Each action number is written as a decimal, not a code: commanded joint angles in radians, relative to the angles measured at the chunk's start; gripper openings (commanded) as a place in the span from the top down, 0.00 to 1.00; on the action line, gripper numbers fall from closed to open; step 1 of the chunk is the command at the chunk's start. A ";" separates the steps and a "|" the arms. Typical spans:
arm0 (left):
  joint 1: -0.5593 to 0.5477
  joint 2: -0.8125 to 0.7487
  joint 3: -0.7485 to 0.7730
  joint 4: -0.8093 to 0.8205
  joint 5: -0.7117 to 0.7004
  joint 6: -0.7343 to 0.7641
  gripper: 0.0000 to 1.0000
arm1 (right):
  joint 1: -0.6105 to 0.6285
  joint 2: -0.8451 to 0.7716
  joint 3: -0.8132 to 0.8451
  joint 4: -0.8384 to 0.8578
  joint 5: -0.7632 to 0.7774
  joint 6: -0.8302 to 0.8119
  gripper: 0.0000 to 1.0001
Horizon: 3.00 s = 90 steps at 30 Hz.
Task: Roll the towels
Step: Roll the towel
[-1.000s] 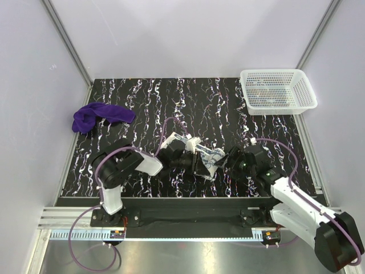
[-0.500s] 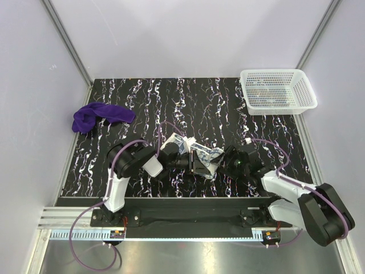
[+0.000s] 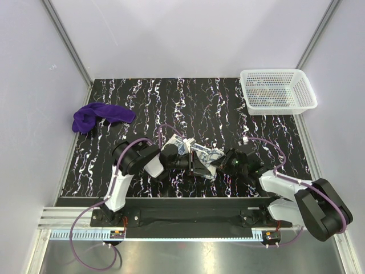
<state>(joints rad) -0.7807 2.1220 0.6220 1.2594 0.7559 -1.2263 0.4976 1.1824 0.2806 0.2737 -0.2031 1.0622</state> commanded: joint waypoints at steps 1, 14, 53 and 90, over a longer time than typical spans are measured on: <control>-0.002 0.015 0.022 0.161 0.040 -0.021 0.78 | 0.025 -0.010 0.015 0.049 -0.018 -0.011 0.80; -0.002 -0.253 0.008 -0.397 -0.087 0.321 0.50 | 0.033 -0.090 0.095 -0.246 0.042 -0.065 0.89; -0.615 -0.366 0.366 -1.158 -1.296 1.005 0.18 | 0.047 0.025 0.308 -0.596 0.082 -0.091 0.96; -0.467 -0.384 0.197 -0.933 -0.903 0.875 1.00 | 0.061 -0.110 0.479 -0.953 0.341 -0.125 0.15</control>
<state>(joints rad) -1.2633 1.7622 0.8497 0.2562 -0.2501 -0.3244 0.5514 1.1168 0.6888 -0.5705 -0.0048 0.9546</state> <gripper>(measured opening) 0.094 0.845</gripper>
